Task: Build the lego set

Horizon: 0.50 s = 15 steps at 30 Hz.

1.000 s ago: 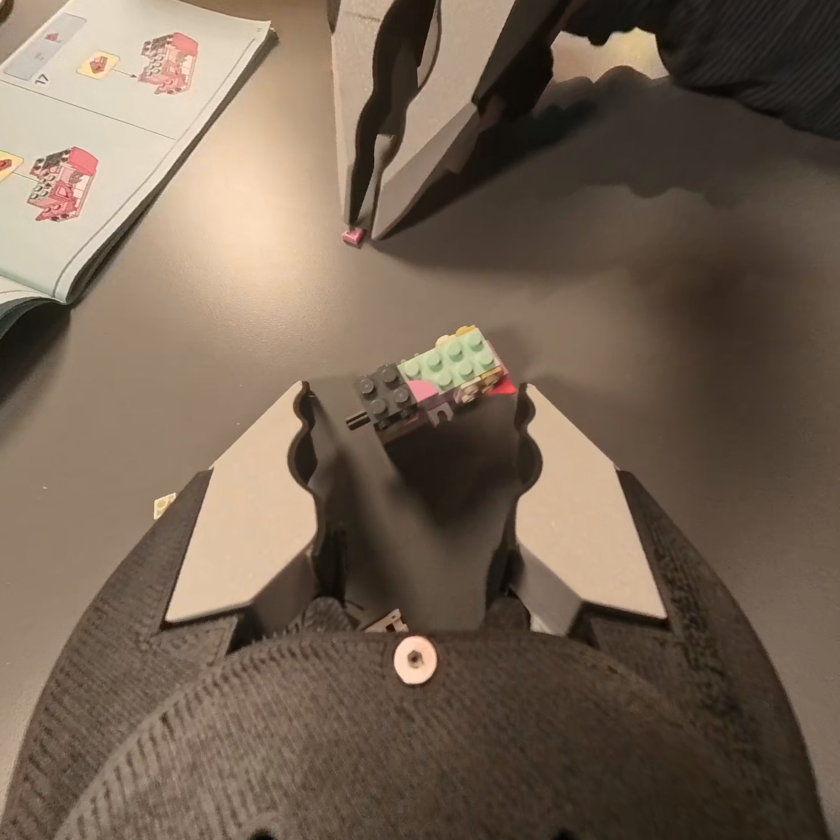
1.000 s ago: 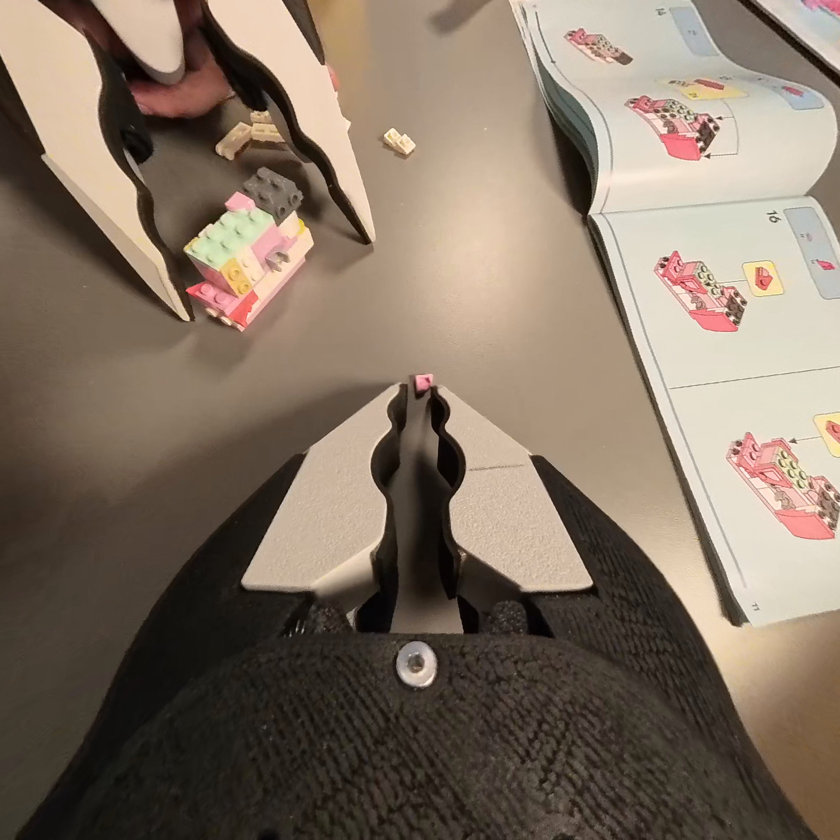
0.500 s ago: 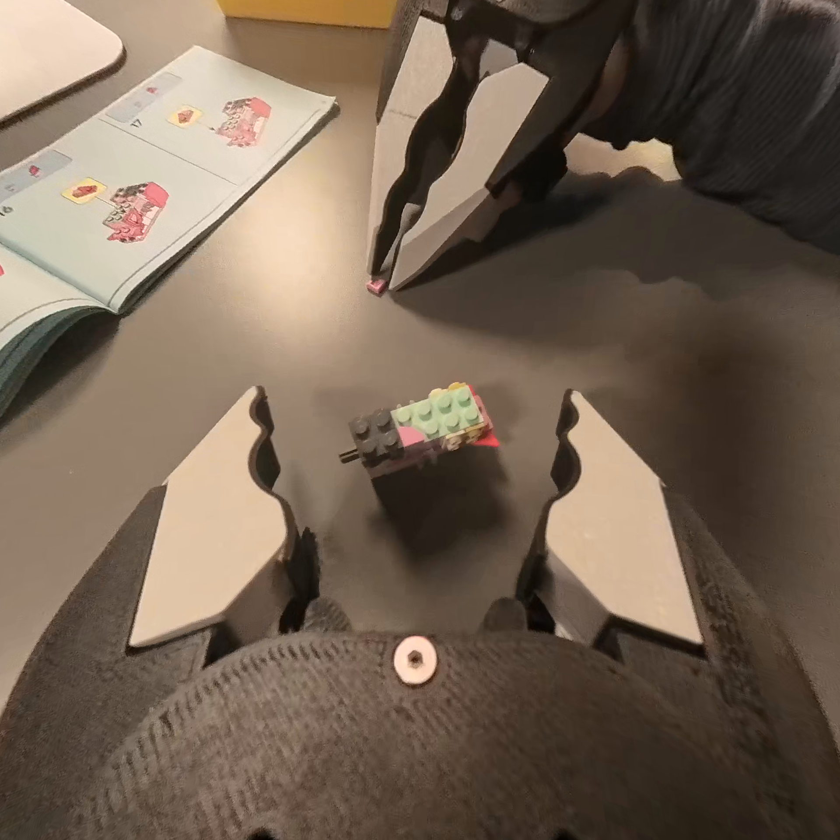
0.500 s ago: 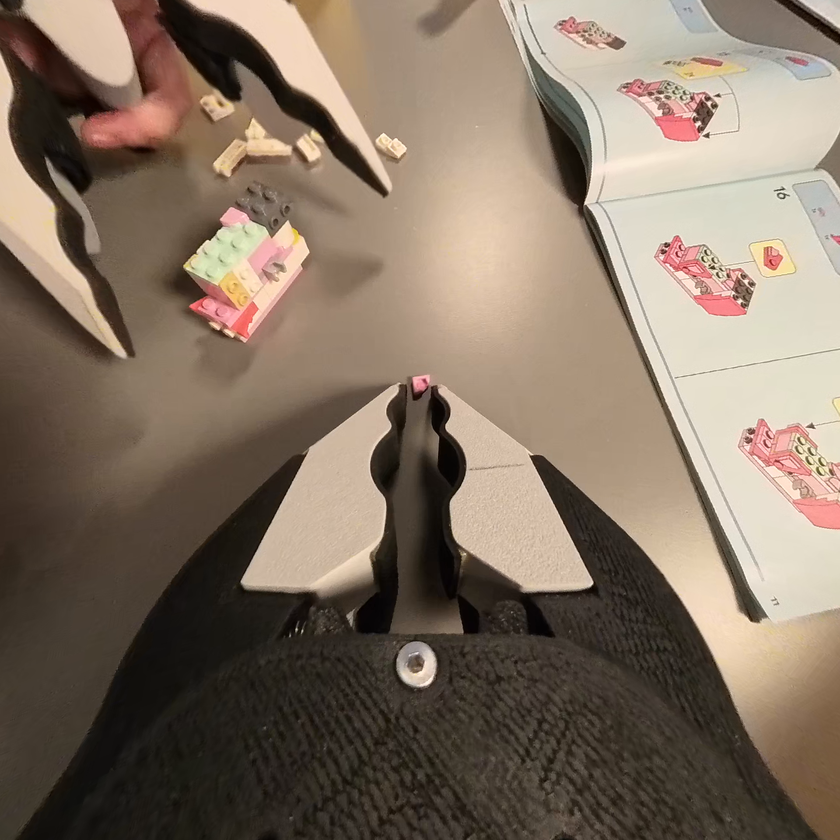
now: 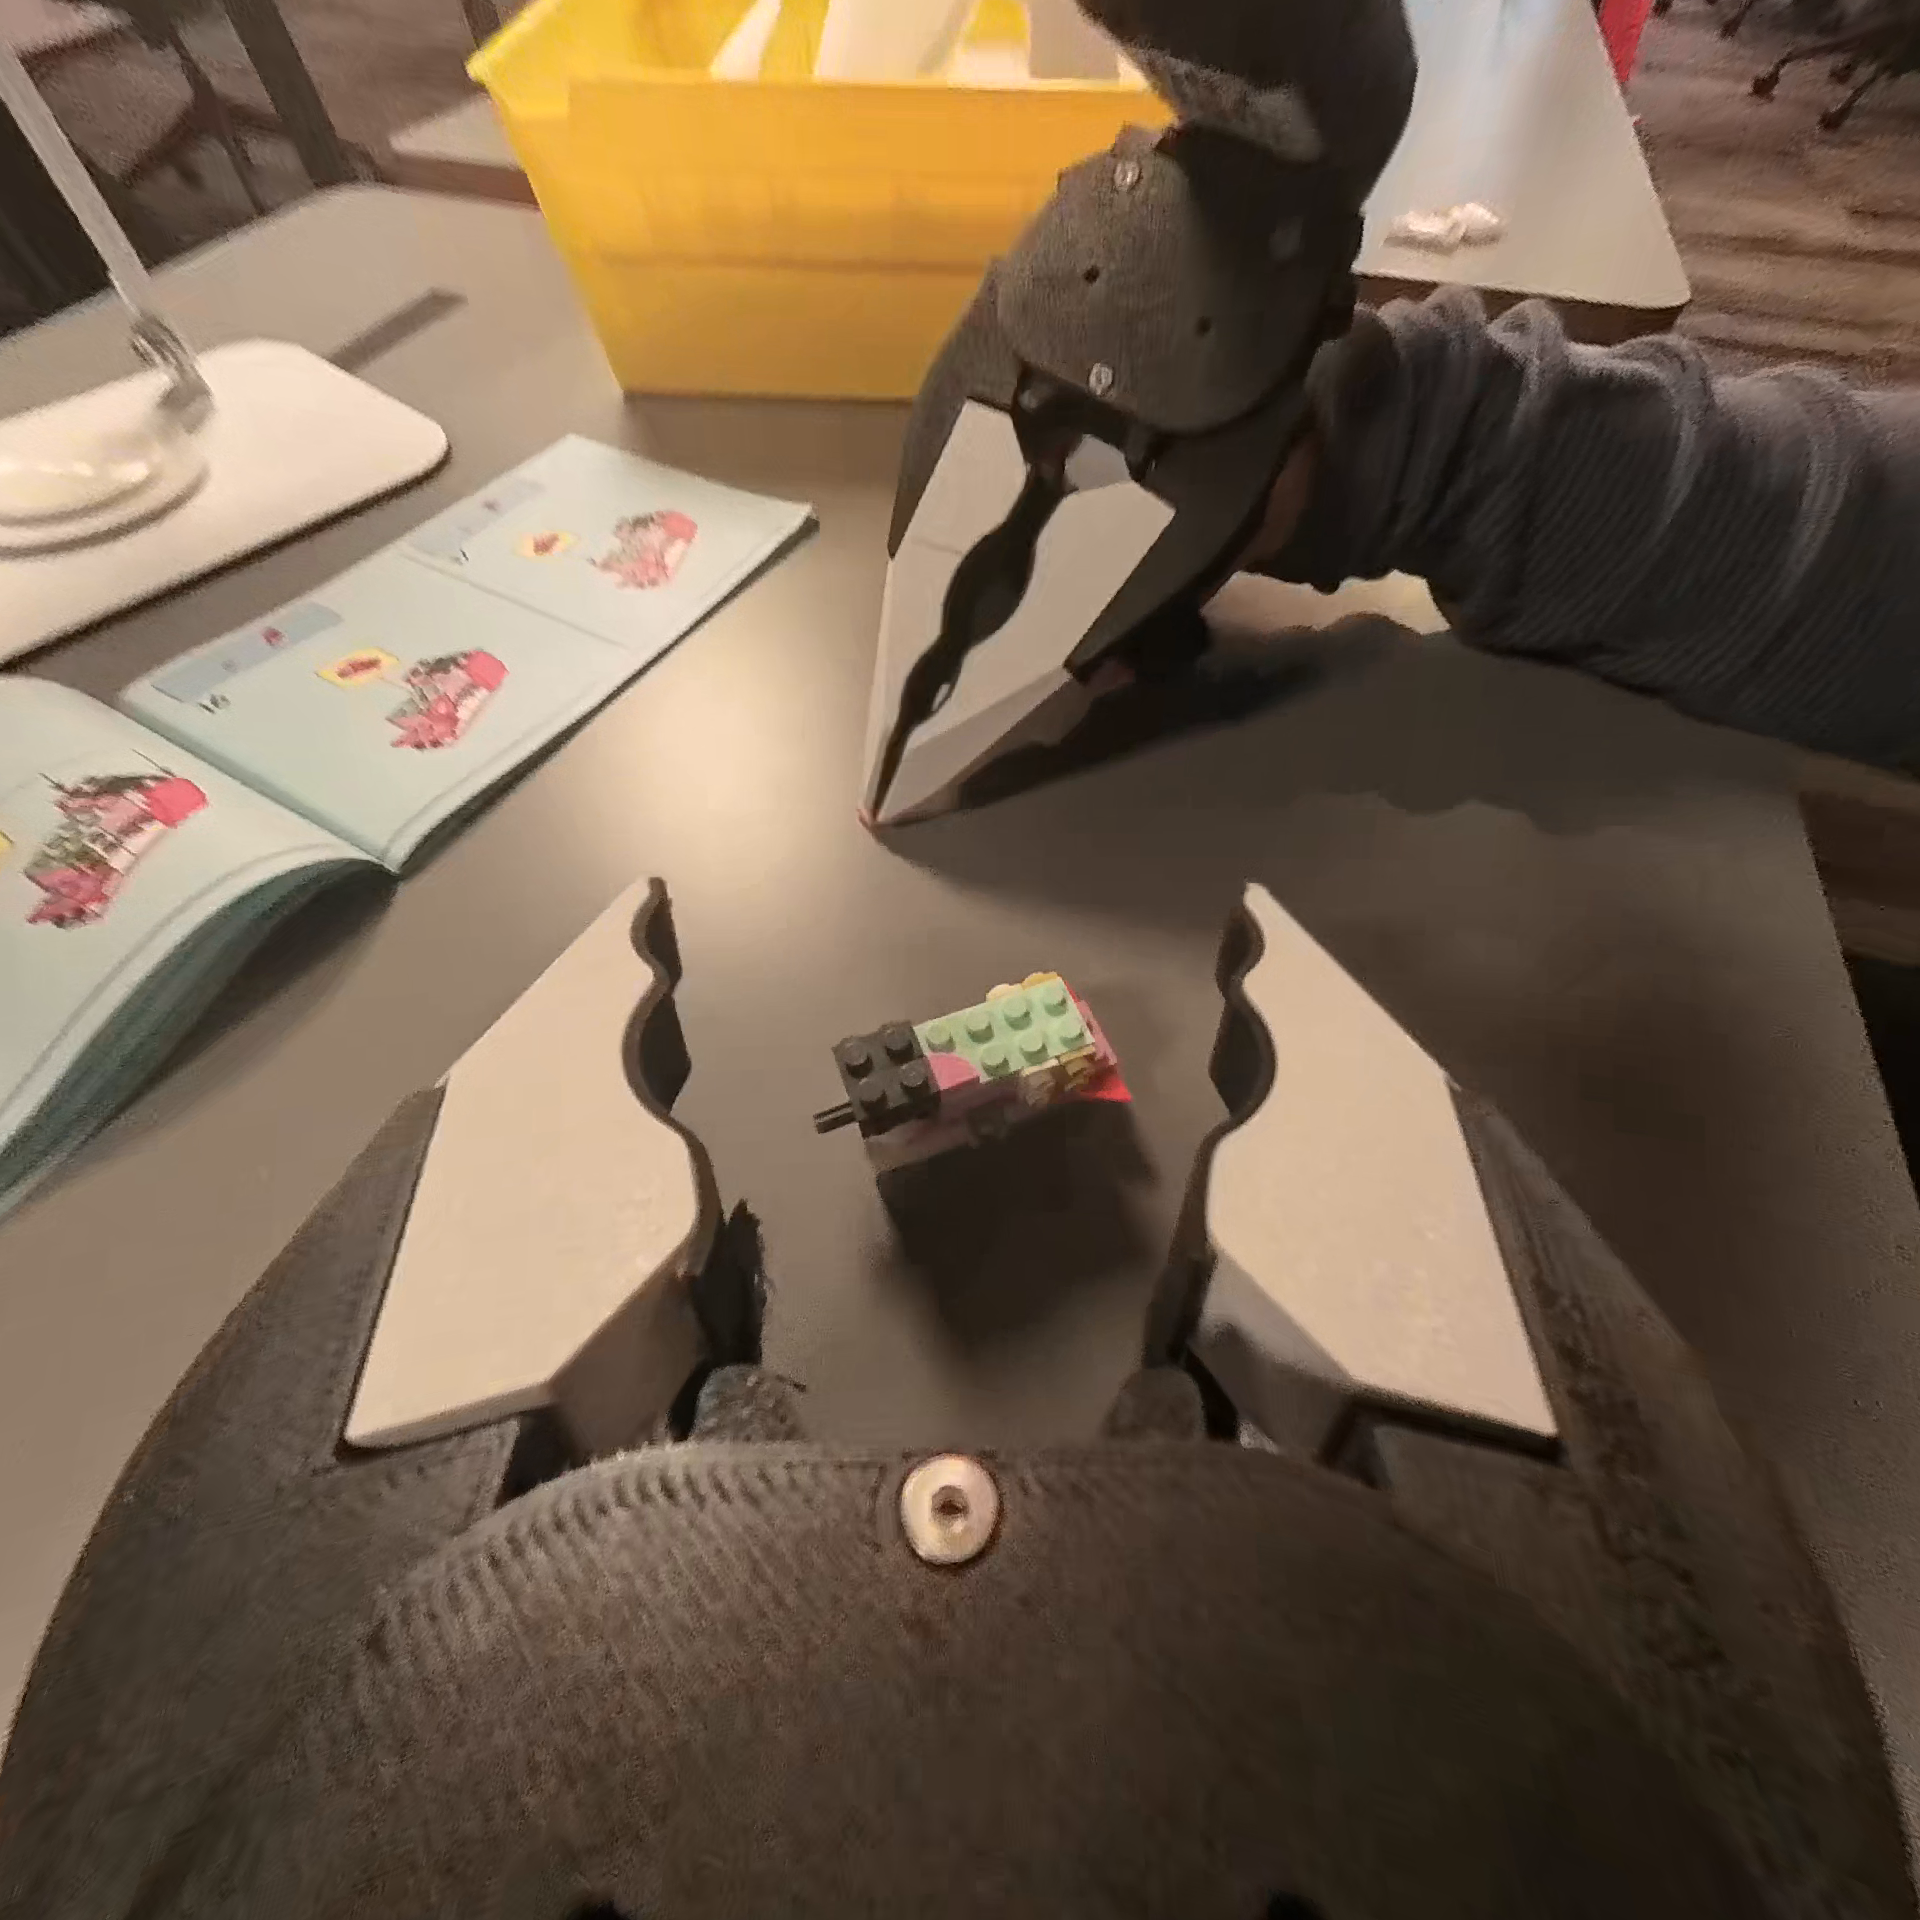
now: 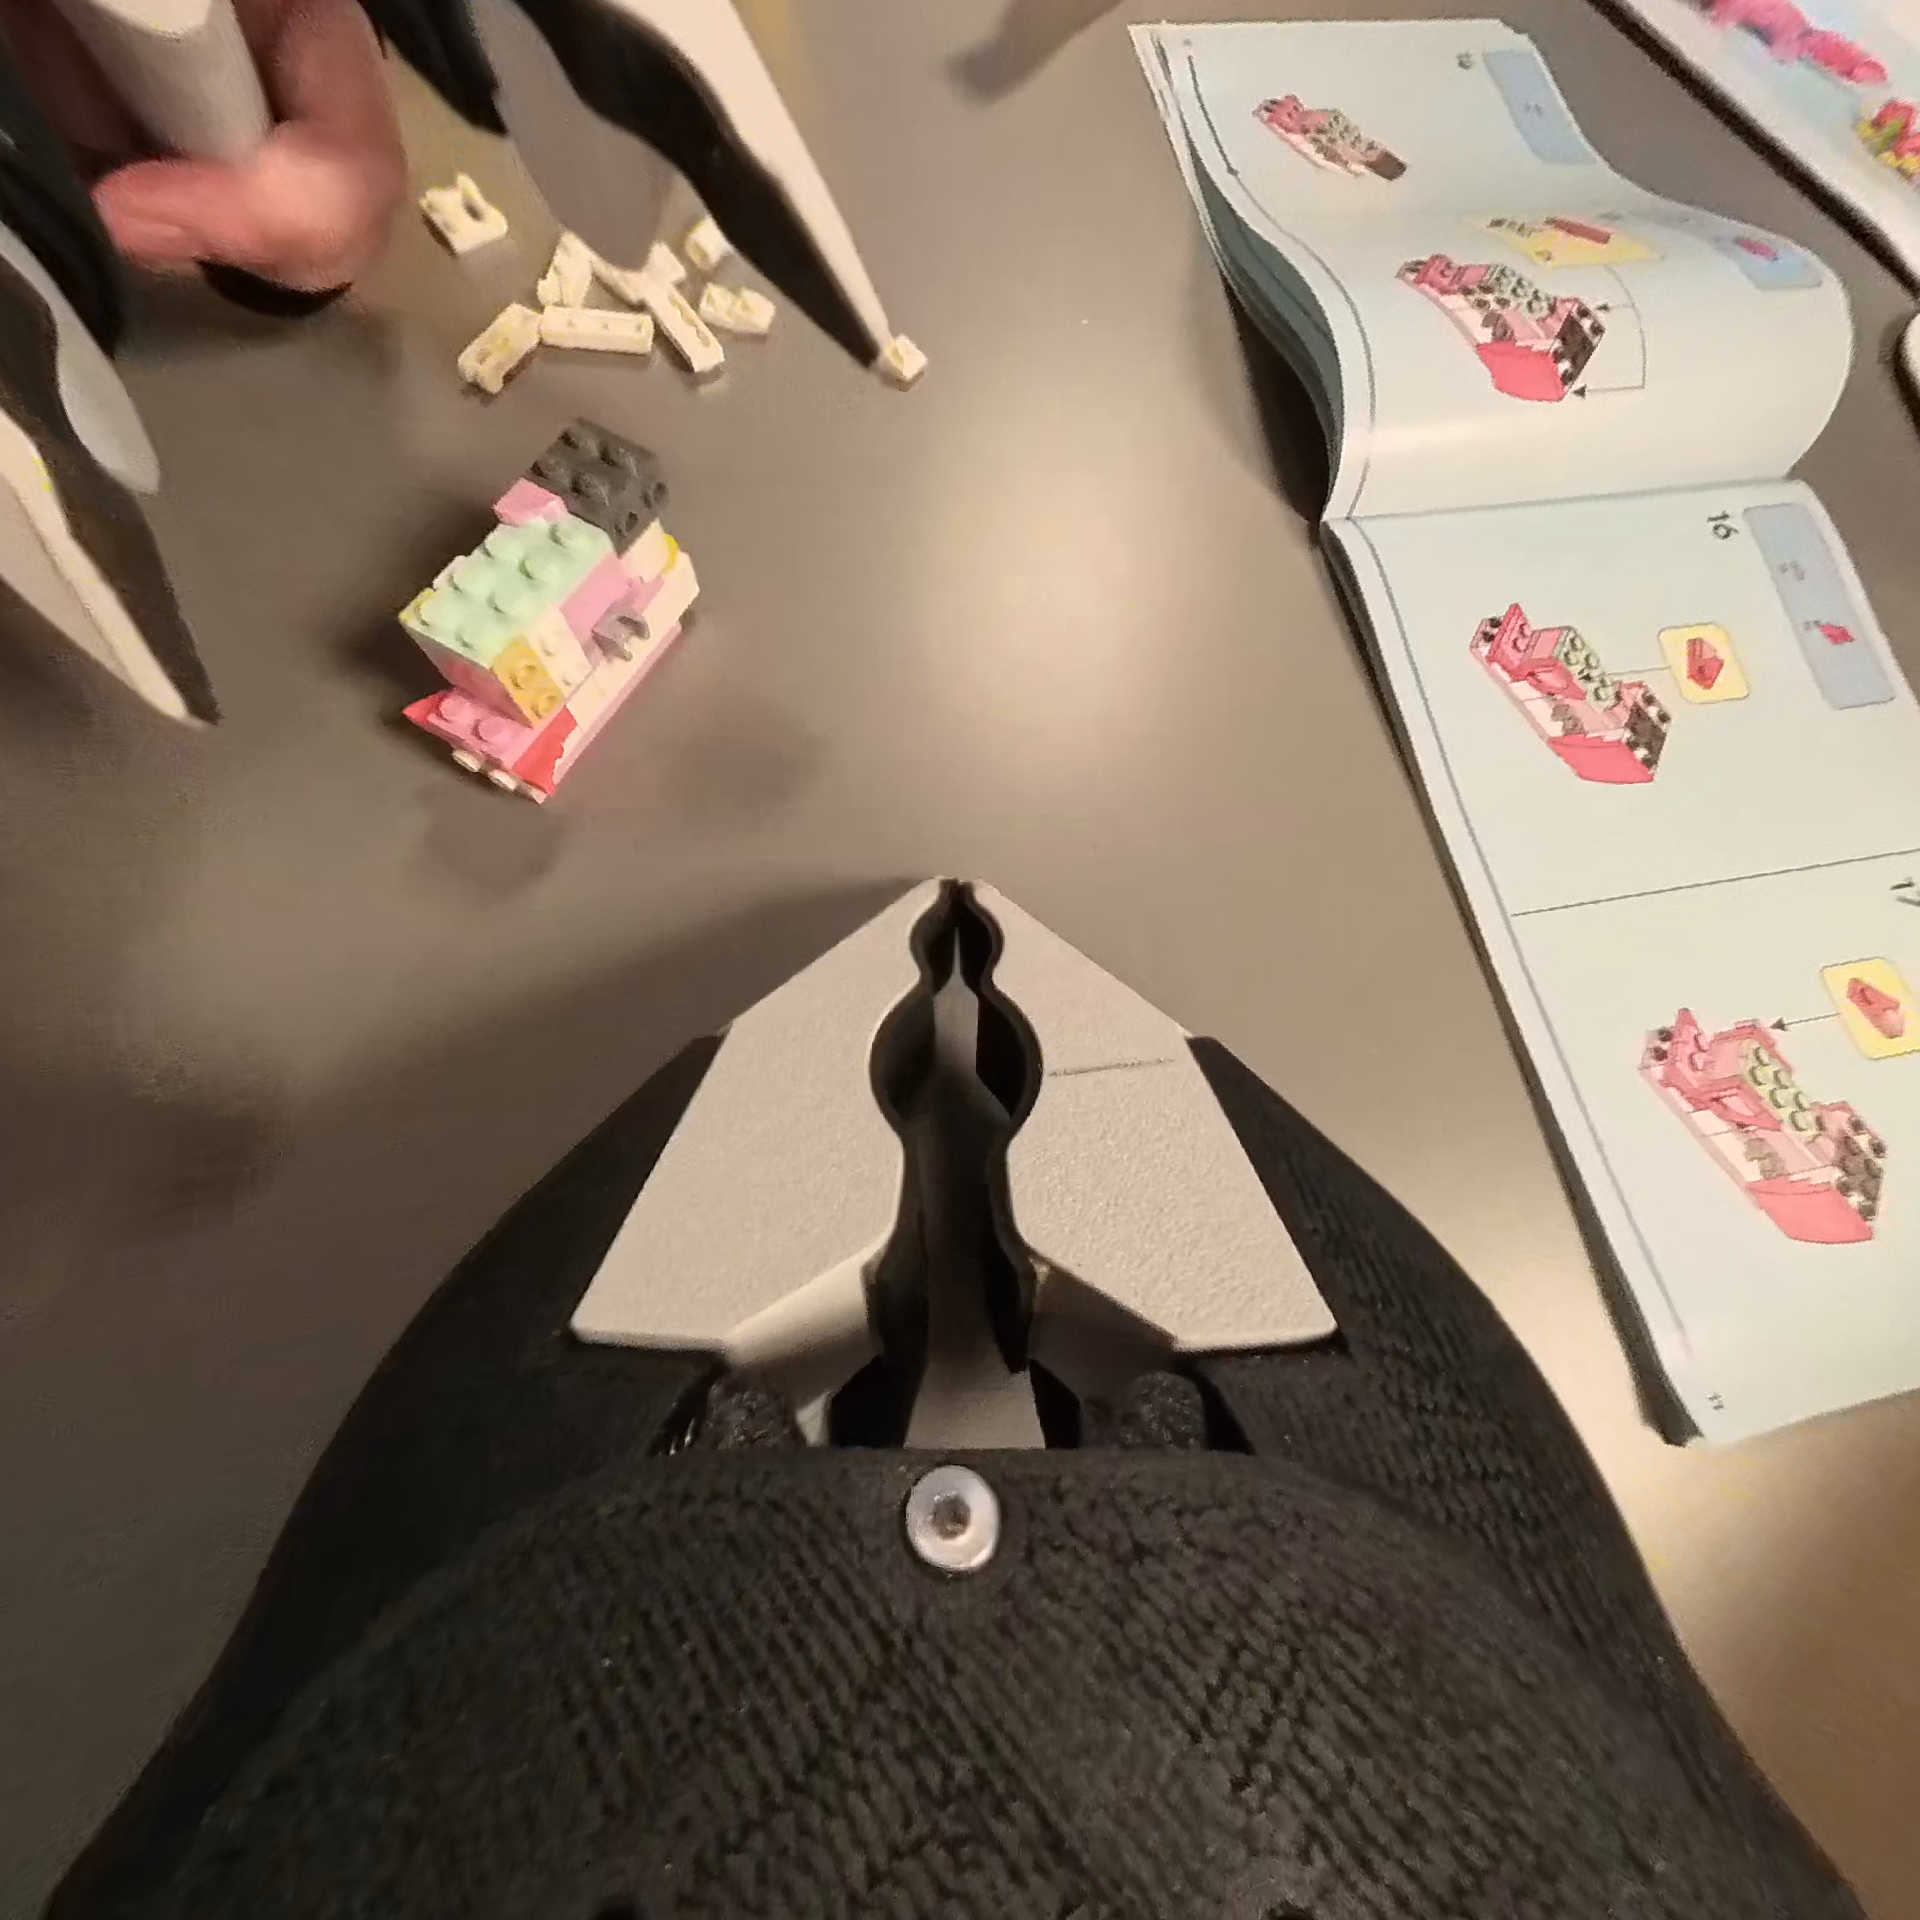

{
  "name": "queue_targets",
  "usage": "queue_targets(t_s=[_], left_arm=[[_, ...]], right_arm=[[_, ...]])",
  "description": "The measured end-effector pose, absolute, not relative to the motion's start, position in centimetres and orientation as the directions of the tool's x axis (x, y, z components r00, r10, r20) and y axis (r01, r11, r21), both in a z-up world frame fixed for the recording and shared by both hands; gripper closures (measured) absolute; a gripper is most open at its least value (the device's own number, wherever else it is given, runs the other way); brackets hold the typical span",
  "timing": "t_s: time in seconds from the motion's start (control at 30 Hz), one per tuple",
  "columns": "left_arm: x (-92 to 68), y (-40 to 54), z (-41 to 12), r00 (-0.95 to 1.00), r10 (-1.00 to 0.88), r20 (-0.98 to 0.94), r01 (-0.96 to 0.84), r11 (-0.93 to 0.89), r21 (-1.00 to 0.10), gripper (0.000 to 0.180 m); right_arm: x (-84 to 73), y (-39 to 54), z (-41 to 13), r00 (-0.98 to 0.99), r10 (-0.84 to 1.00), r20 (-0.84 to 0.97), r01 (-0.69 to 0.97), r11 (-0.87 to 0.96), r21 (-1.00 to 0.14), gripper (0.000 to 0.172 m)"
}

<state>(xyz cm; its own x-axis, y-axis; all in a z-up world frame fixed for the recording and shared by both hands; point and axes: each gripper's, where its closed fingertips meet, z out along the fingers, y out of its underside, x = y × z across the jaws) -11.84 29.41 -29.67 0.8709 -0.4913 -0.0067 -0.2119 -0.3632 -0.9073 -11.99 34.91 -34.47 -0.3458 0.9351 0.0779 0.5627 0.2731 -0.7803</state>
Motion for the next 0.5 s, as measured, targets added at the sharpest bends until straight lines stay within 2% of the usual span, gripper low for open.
queue_targets(t_s=[0.33, 0.4, 0.47, 0.5], left_arm=[[-12.1, 29.4, -28.0, 0.868, -0.466, -0.169, -0.301, -0.224, -0.927, 0.094], [-12.2, 29.4, -27.9, 0.869, -0.457, -0.189, -0.313, -0.211, -0.926, 0.099], [-12.3, 29.4, -27.6, 0.871, -0.439, -0.221, -0.329, -0.187, -0.926, 0.104], [-12.3, 29.4, -27.4, 0.872, -0.424, -0.246, -0.341, -0.166, -0.925, 0.108]], right_arm=[[-12.3, 35.5, -33.9, -0.303, 0.951, 0.068, 0.548, 0.232, -0.803, 0.172], [-12.8, 34.6, -32.3, -0.307, 0.951, -0.041, 0.485, 0.119, -0.866, 0.172], [-13.1, 33.1, -29.2, -0.36, 0.895, -0.263, 0.388, -0.113, -0.915, 0.172], [-13.2, 32.4, -27.7, -0.397, 0.837, -0.376, 0.354, -0.238, -0.904, 0.172]])
